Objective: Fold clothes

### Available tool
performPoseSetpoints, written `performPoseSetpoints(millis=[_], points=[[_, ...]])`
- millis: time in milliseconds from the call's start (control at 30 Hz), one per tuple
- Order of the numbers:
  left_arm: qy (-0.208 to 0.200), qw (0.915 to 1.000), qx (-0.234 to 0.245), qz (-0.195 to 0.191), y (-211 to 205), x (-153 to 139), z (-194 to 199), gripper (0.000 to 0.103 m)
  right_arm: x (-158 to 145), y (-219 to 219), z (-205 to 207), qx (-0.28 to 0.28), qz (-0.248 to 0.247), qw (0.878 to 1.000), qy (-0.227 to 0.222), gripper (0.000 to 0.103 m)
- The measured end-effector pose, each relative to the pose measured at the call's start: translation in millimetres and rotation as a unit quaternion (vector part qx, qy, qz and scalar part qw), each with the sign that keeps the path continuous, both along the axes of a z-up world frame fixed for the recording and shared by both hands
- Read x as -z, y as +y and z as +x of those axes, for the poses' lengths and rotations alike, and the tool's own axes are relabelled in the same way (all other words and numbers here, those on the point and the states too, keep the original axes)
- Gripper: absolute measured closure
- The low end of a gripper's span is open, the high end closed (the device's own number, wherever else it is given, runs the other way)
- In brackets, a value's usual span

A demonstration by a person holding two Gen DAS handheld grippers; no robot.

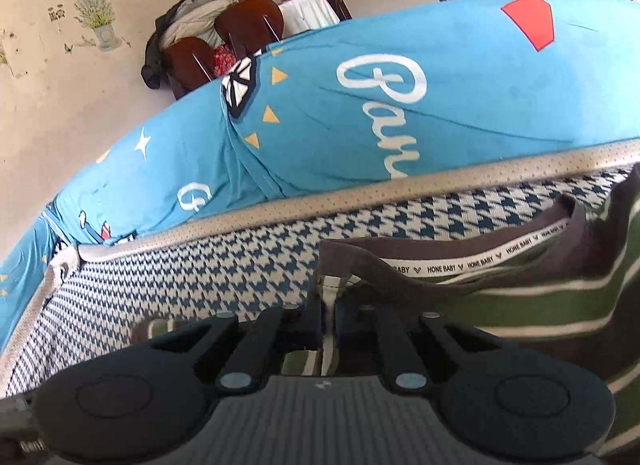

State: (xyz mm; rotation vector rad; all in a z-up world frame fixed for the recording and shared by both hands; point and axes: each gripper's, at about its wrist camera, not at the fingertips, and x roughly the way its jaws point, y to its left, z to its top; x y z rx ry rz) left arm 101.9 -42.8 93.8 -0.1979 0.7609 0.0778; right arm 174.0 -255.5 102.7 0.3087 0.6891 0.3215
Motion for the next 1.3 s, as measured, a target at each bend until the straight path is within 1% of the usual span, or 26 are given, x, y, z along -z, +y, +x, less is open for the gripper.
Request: performPoseSetpoints(millis=[67, 133, 167, 200, 233, 267, 300, 467, 633, 767, 833, 933, 1133, 1233, 1300], points=[[-0.002, 1.0000, 0.001, 0.004, -1, -1, 0, 0.009, -10, -3, 9, 0.007, 0.019, 0.999, -0.025, 0.095], [-0.002, 1.0000, -0.002, 0.004, 0, -1, 3, 0.008, -21, -7, 15, 0.018, 0.059, 0.995, -0.076, 0.093], [0.002, 1.0000, -0.003, 0.002, 1, 0, 5, 0.007, -25, -8, 16, 0.026, 0.076, 0.992, -0.100, 0.091], [0.007, 1.0000, -0.005, 0.001, 1, 2, 7, 0.007, -28, -8, 18, 0.030, 0.085, 0.989, -0.115, 0.087], [0.012, 0.9999, -0.006, 0.000, 2, 4, 8, 0.007, -30, -6, 21, 0.032, 0.085, 0.989, -0.116, 0.069], [0.016, 0.9998, -0.008, 0.001, 2, 6, 9, 0.007, -29, -5, 22, 0.038, 0.080, 0.990, -0.109, 0.046], [0.019, 0.9998, -0.009, 0.003, 3, 7, 10, 0.007, -28, -4, 23, 0.047, 0.075, 0.991, -0.100, 0.042], [0.033, 0.9992, -0.020, -0.007, 8, 13, 13, 0.007, -17, -7, 26, 0.053, 0.055, 0.995, -0.064, 0.042], [0.037, 0.9992, -0.015, 0.001, 13, 15, 15, 0.007, -16, -19, 15, 0.059, 0.064, 0.995, -0.044, 0.042], [0.042, 0.9990, 0.017, -0.004, 12, 15, 19, 0.007, -19, -22, 0, 0.065, 0.056, 0.996, -0.032, 0.042], [0.034, 0.9991, 0.024, 0.003, 9, 15, 17, 0.007, -20, -23, -9, 0.067, 0.049, 0.996, -0.025, 0.042], [0.030, 0.9981, 0.052, 0.013, 1, 15, 16, 0.005, -20, -25, -23, 0.068, 0.045, 0.997, -0.013, 0.042], [0.016, 0.9953, 0.089, 0.035, -16, 20, 16, 0.002, -11, -35, -65, 0.082, 0.082, 0.993, 0.019, 0.042], [0.009, 0.9944, 0.088, 0.058, -23, 25, 21, 0.002, -10, -36, -80, 0.080, 0.081, 0.993, 0.027, 0.042], [0.007, 0.9945, 0.082, 0.064, -23, 28, 24, 0.002, -13, -36, -87, 0.076, 0.077, 0.994, 0.027, 0.042]])
